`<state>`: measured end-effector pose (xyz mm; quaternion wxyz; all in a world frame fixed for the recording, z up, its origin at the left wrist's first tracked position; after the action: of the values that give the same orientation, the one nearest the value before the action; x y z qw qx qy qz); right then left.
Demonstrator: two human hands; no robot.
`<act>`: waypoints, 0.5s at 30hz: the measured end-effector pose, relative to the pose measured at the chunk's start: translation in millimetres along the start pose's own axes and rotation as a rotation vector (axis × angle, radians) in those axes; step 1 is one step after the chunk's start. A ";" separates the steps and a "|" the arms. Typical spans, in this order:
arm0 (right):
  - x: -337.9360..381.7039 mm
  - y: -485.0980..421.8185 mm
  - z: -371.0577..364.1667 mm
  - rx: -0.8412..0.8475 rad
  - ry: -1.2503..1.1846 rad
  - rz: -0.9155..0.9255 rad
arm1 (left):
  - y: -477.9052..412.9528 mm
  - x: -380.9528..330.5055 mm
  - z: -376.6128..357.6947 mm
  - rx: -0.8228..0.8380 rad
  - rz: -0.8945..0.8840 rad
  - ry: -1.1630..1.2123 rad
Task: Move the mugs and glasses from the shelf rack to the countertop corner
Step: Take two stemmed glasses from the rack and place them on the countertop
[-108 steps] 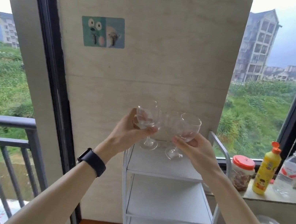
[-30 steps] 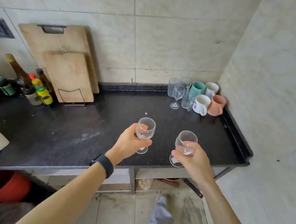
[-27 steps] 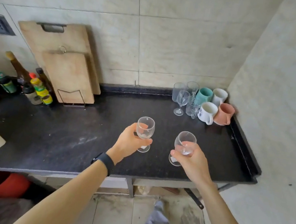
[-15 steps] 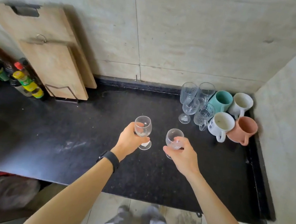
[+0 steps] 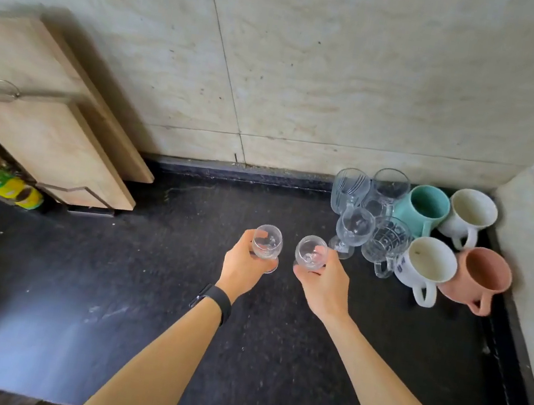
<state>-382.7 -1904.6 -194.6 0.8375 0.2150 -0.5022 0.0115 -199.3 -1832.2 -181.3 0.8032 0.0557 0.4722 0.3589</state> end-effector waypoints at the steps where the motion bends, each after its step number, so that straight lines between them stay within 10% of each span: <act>1: 2.5 -10.0 -4.1 -0.005 -0.017 0.004 | -11.0 -2.0 -0.7 -0.010 -0.005 0.010; 15: 35.1 -125.2 -31.9 -0.212 -0.159 -0.006 | -133.2 -44.7 0.0 -0.005 -0.086 0.083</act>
<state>-309.2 -2013.2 -221.4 0.8132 0.1272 -0.5647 -0.0611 -142.8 -1958.4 -206.3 0.7977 0.0183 0.5062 0.3273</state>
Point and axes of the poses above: each hand's wrist, its own y-axis away from the middle knuckle, its own z-axis out of the back of the hand, x = y × z, the point moved 7 cm from there along -y, towards the middle knuckle, and after that the axes turned 5 degrees about -y, right-handed, at the moved point
